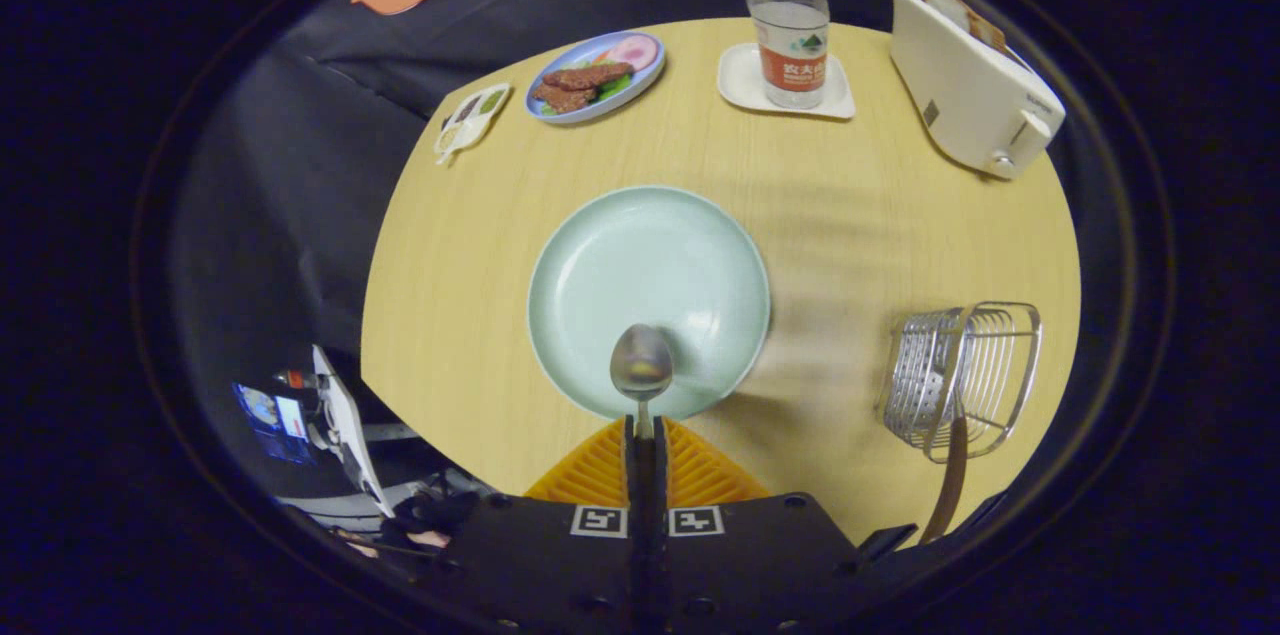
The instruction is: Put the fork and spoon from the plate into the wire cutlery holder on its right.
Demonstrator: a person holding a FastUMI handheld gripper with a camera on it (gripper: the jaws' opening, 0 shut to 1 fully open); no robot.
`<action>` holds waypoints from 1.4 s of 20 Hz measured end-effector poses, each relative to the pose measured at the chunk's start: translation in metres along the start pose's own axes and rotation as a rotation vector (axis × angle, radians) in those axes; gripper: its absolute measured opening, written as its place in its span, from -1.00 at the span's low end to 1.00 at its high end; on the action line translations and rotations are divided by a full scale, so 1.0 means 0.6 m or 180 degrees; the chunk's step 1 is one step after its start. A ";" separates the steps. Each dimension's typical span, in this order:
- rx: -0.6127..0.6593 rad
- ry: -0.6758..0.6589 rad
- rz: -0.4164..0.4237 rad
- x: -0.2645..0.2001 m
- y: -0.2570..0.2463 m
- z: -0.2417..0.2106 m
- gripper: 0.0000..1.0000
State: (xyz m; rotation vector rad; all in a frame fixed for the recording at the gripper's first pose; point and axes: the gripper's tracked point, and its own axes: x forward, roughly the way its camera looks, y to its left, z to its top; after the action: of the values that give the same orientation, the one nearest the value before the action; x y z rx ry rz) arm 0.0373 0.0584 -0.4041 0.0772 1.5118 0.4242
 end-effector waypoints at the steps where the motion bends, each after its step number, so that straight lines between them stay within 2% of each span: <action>1: 0.0063 0.0026 0.0030 -0.009 -0.003 -0.002 -0.99; 5: 0.0125 0.0064 0.0053 -0.067 -0.023 -0.016 -0.99; 11: 0.0040 -0.0059 -0.0387 -0.190 -0.127 -0.023 -0.99; 15: 0.0068 -0.0159 -0.0572 -0.252 -0.186 -0.013 -0.99; 18: 0.0198 -0.0082 -0.0665 -0.248 -0.221 -0.016 -0.99; 21: 0.0358 0.0070 -0.0586 -0.236 -0.225 -0.021 -0.99; 28: 0.0622 0.0334 -0.0913 -0.176 -0.271 -0.007 -0.99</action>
State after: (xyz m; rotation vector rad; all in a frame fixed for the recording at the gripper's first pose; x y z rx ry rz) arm 0.0695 -0.1261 -0.3546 -0.0094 1.6360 0.0510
